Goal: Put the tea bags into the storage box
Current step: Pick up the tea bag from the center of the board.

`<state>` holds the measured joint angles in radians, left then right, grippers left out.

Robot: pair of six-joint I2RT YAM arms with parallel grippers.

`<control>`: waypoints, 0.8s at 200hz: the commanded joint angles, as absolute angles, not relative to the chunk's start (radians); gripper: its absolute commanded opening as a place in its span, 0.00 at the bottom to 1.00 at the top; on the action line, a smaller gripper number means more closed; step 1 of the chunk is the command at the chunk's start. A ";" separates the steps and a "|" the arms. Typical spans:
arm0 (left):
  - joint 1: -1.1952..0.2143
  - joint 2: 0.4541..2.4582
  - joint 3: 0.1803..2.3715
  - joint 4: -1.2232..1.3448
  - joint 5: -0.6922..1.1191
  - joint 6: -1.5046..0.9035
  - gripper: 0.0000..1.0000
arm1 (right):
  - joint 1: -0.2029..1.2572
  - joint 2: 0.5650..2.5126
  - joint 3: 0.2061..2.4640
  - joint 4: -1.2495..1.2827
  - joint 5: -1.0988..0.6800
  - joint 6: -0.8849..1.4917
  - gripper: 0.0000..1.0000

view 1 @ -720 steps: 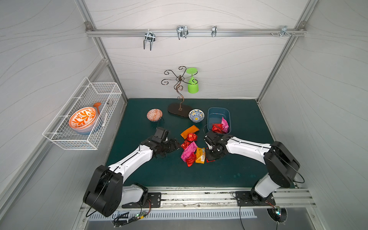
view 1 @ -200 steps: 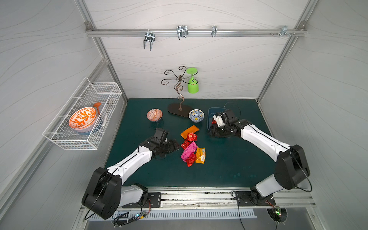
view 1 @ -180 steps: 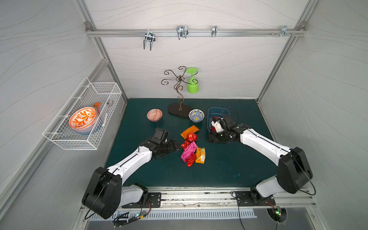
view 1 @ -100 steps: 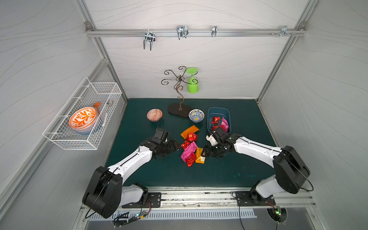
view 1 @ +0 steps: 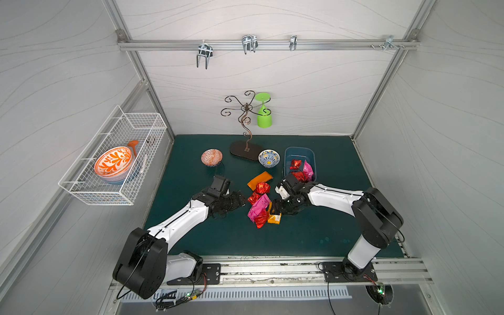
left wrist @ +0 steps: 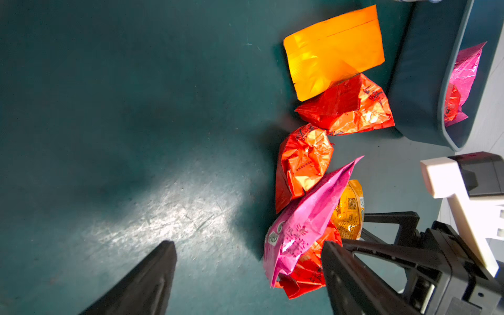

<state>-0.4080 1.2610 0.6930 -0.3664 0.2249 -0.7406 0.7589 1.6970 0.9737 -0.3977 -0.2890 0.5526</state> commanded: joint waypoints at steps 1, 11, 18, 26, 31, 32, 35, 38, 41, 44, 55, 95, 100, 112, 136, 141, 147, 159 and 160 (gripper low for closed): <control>-0.413 1.253 0.717 -0.353 0.227 -0.740 0.88 | 0.764 1.713 0.988 -0.404 -0.282 0.546 0.52; -0.413 1.255 0.719 -0.353 0.226 -0.740 0.88 | 0.764 1.711 0.988 -0.405 -0.282 0.545 0.43; -0.413 1.258 0.721 -0.354 0.226 -0.741 0.88 | 0.764 1.710 0.989 -0.406 -0.281 0.544 0.38; -0.413 1.257 0.721 -0.353 0.228 -0.741 0.88 | 0.764 1.709 0.992 -0.409 -0.278 0.541 0.34; -0.413 1.258 0.722 -0.353 0.227 -0.740 0.88 | 0.764 1.708 0.993 -0.412 -0.278 0.540 0.32; -0.413 1.257 0.722 -0.353 0.227 -0.740 0.88 | 0.763 1.708 0.994 -0.413 -0.277 0.540 0.31; -0.413 1.259 0.722 -0.353 0.227 -0.741 0.88 | 0.764 1.705 0.996 -0.415 -0.277 0.539 0.29; -0.413 1.258 0.723 -0.353 0.228 -0.739 0.88 | 0.764 1.704 0.996 -0.416 -0.275 0.537 0.28; -0.413 1.258 0.723 -0.354 0.226 -0.739 0.88 | 0.764 1.704 0.996 -0.416 -0.275 0.537 0.27; -0.413 1.258 0.723 -0.353 0.227 -0.739 0.88 | 0.763 1.703 0.996 -0.419 -0.276 0.537 0.26; -0.413 1.259 0.723 -0.353 0.227 -0.739 0.88 | 0.763 1.699 0.999 -0.426 -0.270 0.531 0.22; -0.413 1.258 0.723 -0.354 0.226 -0.741 0.88 | 0.760 1.670 1.001 -0.446 -0.269 0.522 0.18; -0.412 1.258 0.721 -0.354 0.226 -0.742 0.88 | 0.756 1.663 1.004 -0.454 -0.269 0.516 0.18; -0.413 1.258 0.721 -0.353 0.226 -0.741 0.88 | 0.747 1.642 1.013 -0.477 -0.269 0.507 0.18; -0.413 1.258 0.720 -0.353 0.226 -0.742 0.88 | 0.709 1.570 1.033 -0.520 -0.285 0.487 0.18; -0.413 1.258 0.719 -0.353 0.226 -0.742 0.88 | 0.698 1.551 1.039 -0.529 -0.289 0.483 0.18; -0.413 1.260 0.720 -0.352 0.227 -0.742 0.88 | 0.682 1.529 1.046 -0.540 -0.294 0.478 0.18; -0.413 1.262 0.722 -0.348 0.228 -0.742 0.88 | 0.645 1.489 1.063 -0.560 -0.302 0.461 0.18; -0.413 1.262 0.721 -0.348 0.228 -0.741 0.88 | 0.641 1.485 1.065 -0.561 -0.302 0.458 0.18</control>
<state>-0.4080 1.2610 0.6930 -0.3668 0.2249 -0.7406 0.7036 1.5848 1.0115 -0.4911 -0.2913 0.5041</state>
